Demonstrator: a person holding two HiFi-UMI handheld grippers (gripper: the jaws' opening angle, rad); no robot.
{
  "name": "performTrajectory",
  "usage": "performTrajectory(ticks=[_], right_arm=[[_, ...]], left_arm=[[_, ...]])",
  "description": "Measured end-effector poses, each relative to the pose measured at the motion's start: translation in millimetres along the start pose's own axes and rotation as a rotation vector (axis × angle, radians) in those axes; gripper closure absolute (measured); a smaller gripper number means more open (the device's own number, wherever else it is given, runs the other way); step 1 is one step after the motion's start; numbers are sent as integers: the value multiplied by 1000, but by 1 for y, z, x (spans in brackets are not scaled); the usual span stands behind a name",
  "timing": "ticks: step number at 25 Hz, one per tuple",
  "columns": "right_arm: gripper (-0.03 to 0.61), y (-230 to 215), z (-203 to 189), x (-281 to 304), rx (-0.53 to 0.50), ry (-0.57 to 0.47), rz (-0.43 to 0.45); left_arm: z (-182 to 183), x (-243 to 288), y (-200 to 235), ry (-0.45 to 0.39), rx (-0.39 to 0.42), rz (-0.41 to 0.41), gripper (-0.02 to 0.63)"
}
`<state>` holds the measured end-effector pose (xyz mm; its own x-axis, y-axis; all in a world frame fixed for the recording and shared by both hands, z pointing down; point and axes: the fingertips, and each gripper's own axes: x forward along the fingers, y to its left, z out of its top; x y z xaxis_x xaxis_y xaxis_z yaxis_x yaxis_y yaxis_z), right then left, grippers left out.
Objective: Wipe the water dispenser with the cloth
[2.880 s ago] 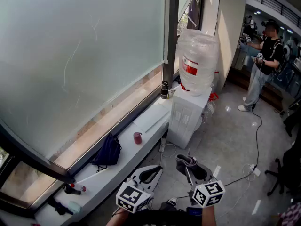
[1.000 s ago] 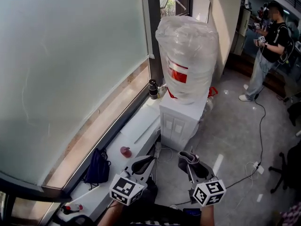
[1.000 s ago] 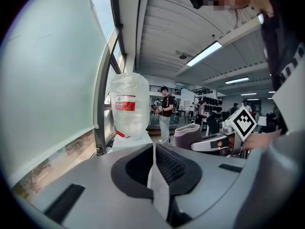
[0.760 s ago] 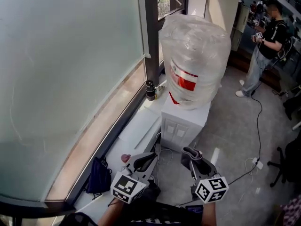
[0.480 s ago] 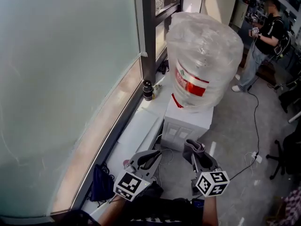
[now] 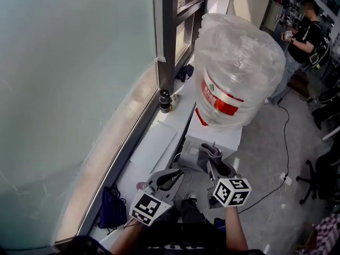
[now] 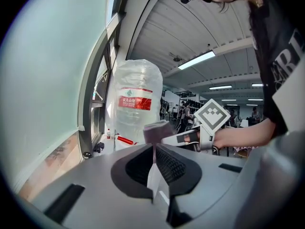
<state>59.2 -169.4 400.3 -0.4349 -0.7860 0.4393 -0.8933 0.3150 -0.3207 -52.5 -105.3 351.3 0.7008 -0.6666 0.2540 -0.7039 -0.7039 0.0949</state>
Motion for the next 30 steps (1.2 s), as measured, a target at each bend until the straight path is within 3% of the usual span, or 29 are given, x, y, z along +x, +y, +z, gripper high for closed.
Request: performTrajectory(ticks=[11, 15, 21, 26, 30], right_arm=[[479, 17, 11, 132, 35, 99, 135], [479, -6, -1, 156, 118, 142, 96], [479, -78, -20, 146, 209, 172, -76], [478, -121, -25, 122, 331, 144, -93], [477, -148, -26, 101, 342, 132, -119]], left_arm=[[18, 8, 27, 15, -4, 172, 586], [21, 11, 32, 30, -2, 210, 586], [19, 26, 32, 60, 7, 214, 586], [20, 45, 21, 72, 25, 168, 586], [21, 61, 13, 78, 36, 124, 586]])
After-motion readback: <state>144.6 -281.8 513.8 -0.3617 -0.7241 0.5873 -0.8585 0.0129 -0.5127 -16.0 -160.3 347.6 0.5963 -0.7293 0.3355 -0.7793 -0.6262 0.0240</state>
